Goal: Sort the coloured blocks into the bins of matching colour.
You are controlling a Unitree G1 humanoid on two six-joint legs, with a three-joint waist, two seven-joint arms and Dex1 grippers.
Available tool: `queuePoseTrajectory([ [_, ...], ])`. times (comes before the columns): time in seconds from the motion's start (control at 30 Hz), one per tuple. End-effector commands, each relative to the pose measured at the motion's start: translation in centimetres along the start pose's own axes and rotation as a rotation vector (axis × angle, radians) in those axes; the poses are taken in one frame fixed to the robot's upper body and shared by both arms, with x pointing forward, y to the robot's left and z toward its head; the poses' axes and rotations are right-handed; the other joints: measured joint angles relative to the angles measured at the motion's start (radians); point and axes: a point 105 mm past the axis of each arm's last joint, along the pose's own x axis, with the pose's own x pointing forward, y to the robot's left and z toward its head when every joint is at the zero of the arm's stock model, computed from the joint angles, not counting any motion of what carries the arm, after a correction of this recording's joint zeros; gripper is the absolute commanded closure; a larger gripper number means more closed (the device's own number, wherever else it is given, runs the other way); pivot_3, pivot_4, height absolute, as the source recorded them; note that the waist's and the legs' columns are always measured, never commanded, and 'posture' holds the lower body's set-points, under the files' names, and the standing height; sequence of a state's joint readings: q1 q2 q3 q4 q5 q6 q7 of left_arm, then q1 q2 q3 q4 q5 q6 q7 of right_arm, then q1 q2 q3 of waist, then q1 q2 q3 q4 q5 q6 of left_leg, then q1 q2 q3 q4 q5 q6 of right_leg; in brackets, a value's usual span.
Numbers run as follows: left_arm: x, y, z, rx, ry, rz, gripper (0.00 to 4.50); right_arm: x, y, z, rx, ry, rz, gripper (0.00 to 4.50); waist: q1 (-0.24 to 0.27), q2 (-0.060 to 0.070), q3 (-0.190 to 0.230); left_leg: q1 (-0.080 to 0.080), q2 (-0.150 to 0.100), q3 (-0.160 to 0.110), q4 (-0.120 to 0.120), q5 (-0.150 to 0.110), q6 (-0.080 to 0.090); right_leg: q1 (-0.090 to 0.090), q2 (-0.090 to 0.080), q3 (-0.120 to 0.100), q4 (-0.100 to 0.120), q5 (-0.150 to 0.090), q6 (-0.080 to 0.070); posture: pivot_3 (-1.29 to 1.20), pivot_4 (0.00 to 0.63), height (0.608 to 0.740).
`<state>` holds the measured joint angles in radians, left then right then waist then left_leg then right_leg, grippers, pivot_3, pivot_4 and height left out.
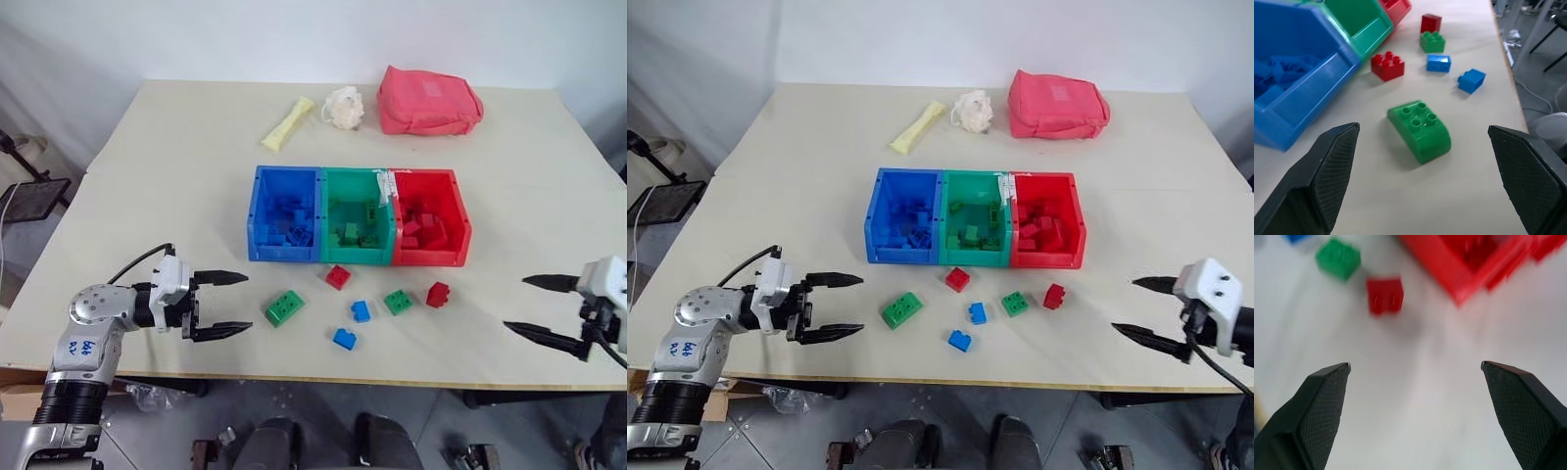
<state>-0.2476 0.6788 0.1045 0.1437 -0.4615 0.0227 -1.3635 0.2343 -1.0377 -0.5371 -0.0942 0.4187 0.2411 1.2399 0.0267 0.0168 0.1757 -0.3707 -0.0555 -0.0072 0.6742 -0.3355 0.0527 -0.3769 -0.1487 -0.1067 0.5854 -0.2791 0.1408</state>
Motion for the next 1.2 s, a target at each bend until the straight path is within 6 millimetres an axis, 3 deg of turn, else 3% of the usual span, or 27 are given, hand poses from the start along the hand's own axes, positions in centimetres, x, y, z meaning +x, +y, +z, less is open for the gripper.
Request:
queuePoseTrajectory([
  [0.03,-0.1,-0.7,0.6,0.007,-0.039,-0.024,0.02,0.1,1.1,1.8,-0.031,-0.034,0.041,0.0,-0.004,0.001,0.0,0.0,0.0,0.0,0.0,0.0,0.0,0.0,0.0,0.0,0.0,0.0,0.0,0.0,0.15,0.74],
  [0.13,-0.2,-1.3,0.8,0.002,-0.042,-0.034,0.02,0.9,2.1,2.6,-0.039,-0.043,0.087,0.0,-0.004,0.001,0.001,0.001,0.002,0.001,0.0,0.0,-0.001,0.0,0.0,0.002,-0.001,0.0,0.0,0.0,0.15,0.74],
  [0.3,-0.5,-2.4,1.5,-0.007,-0.058,-0.041,0.02,4.3,2.4,4.3,-0.055,-0.088,0.139,0.0,-0.004,0.001,0.001,0.0,0.004,0.001,0.002,-0.001,-0.002,0.0,0.0,0.002,-0.001,0.0,-0.001,0.0,0.15,0.74],
  [0.8,0.0,-3.9,2.0,0.008,-0.153,-0.001,0.02,11.3,0.1,2.2,0.015,-0.094,0.094,0.0,-0.004,0.003,0.004,-0.001,0.003,0.0,0.006,-0.003,-0.001,0.0,0.001,0.001,0.001,-0.001,-0.002,0.0,0.15,0.74],
  [1.1,0.7,-3.5,2.0,0.022,-0.176,-0.005,0.0,11.5,0.6,3.1,0.023,-0.164,0.065,2.95,-0.004,0.003,0.004,-0.001,0.003,0.0,0.006,-0.003,-0.001,0.0,0.003,0.0,0.002,-0.001,-0.002,0.0,0.15,0.74],
  [1.2,1.0,-3.0,2.2,0.037,-0.182,0.019,0.0,11.0,0.4,4.4,0.005,-0.215,0.017,3.01,-0.003,0.003,0.004,-0.001,0.003,0.0,0.006,-0.003,-0.001,0.0,0.003,0.0,0.003,-0.001,-0.002,0.0,0.15,0.74],
])
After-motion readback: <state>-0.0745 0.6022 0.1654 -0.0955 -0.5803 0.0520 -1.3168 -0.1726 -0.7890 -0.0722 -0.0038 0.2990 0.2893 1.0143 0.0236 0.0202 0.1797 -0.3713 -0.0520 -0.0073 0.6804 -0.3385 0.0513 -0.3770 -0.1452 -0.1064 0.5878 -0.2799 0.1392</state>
